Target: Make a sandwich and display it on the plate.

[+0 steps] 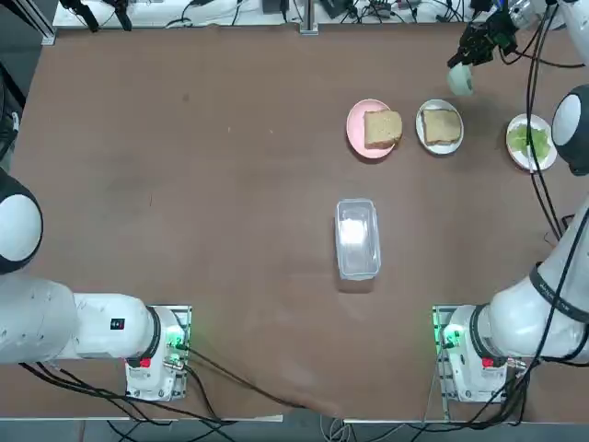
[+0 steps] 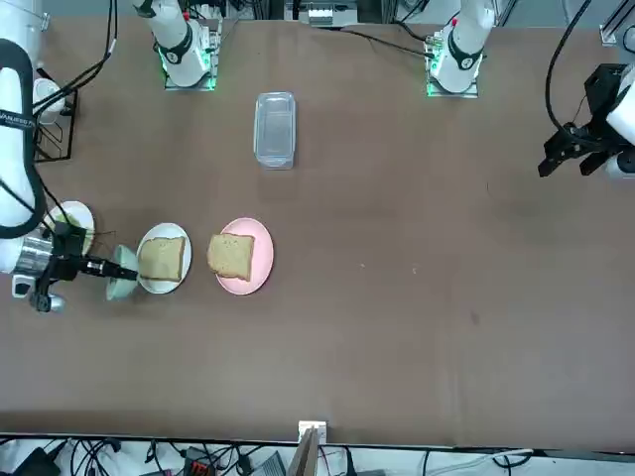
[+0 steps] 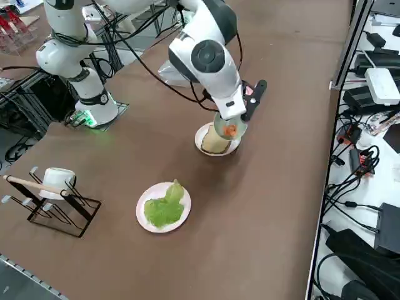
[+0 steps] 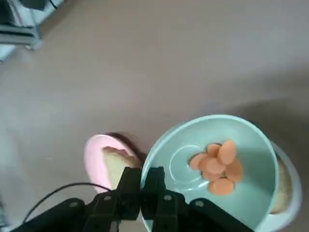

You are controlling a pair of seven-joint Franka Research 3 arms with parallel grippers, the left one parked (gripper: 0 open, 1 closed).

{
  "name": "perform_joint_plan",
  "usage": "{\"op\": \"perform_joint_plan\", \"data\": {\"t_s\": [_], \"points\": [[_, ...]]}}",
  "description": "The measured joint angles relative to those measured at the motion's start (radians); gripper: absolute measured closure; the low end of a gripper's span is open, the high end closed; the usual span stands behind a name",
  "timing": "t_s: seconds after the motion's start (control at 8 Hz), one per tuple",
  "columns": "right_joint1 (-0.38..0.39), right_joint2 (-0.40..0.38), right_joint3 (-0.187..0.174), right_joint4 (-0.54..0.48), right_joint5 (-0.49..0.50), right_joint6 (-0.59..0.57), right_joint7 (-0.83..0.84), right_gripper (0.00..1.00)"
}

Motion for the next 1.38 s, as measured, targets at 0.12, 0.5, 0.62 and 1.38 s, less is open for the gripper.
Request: {"op": "perform_joint_plan", "data": {"t_s": [0.12,0.5,0.62,1.38], "points": [[0.000,-0.007,-0.001,-0.030,0.054,0.001,0.000,0.96],[-0.001,-0.030,-0.001,-0.111,0.133,-0.018,-0.007,0.96],[-0.005,-0.031,-0.001,-0.127,0.154,-0.050,-0.033,0.96],[-0.127,0.068,-0.006,-0.163,0.352,-0.244,-0.355,0.96]]}}
